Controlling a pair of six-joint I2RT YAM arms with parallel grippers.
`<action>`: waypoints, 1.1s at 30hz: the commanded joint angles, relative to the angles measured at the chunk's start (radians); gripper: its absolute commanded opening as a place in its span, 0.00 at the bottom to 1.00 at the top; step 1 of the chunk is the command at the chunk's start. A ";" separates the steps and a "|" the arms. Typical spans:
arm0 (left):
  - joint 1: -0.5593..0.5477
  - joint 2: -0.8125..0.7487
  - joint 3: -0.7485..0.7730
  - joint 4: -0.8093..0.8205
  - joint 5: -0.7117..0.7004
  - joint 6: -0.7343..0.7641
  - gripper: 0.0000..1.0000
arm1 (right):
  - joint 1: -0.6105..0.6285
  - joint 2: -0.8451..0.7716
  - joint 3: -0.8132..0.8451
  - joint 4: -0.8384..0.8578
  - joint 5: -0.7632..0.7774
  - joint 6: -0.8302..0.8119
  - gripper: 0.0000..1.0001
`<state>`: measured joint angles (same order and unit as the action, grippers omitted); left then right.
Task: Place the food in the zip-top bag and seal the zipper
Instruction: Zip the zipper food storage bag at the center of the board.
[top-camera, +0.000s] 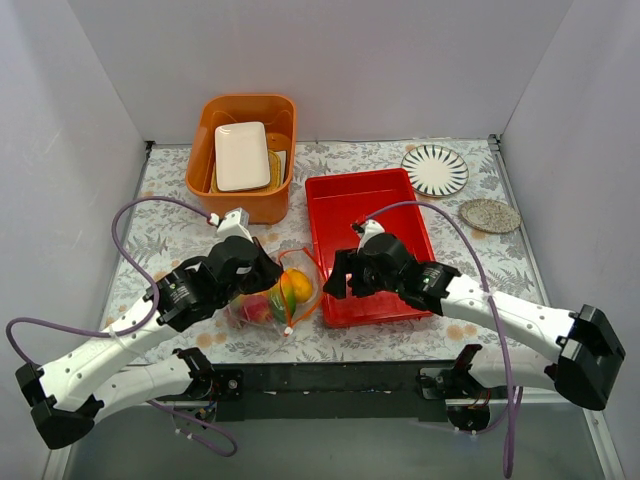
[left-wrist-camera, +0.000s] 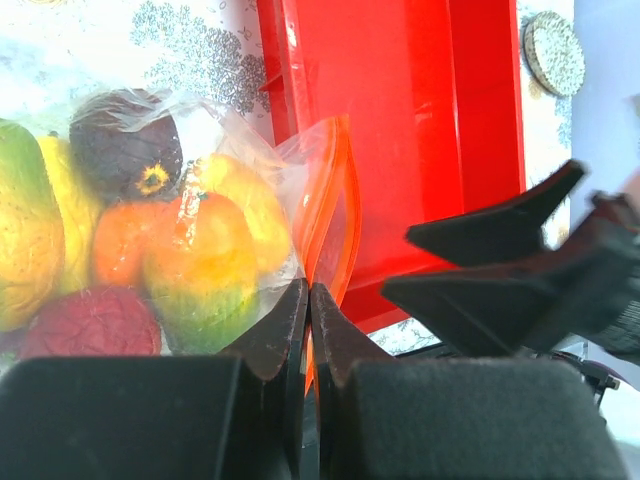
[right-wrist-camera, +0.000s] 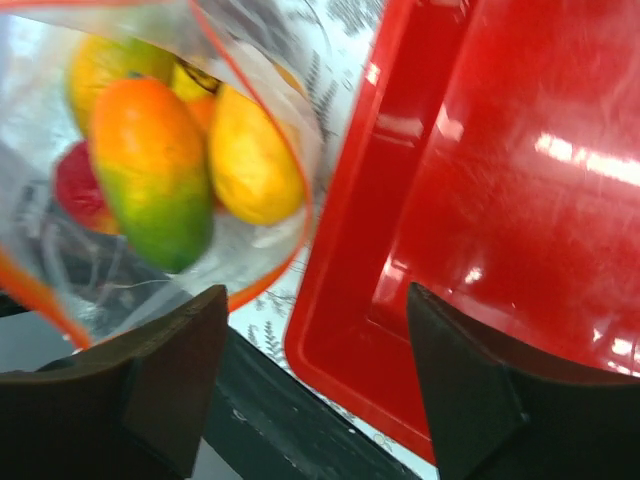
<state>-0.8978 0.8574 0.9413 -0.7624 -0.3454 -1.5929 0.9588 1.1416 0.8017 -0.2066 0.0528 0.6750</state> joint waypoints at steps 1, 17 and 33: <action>0.002 0.009 0.007 0.009 0.016 0.013 0.00 | 0.000 0.058 -0.006 0.059 0.001 0.034 0.75; 0.000 0.008 -0.021 0.021 0.034 0.004 0.00 | -0.018 0.168 0.041 0.085 -0.044 0.020 0.51; 0.002 0.034 -0.047 0.084 0.098 0.022 0.00 | -0.071 0.225 0.070 0.122 -0.186 0.029 0.01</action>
<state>-0.8978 0.8795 0.9062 -0.7177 -0.2852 -1.5921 0.9012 1.3380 0.8242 -0.1036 -0.0872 0.7002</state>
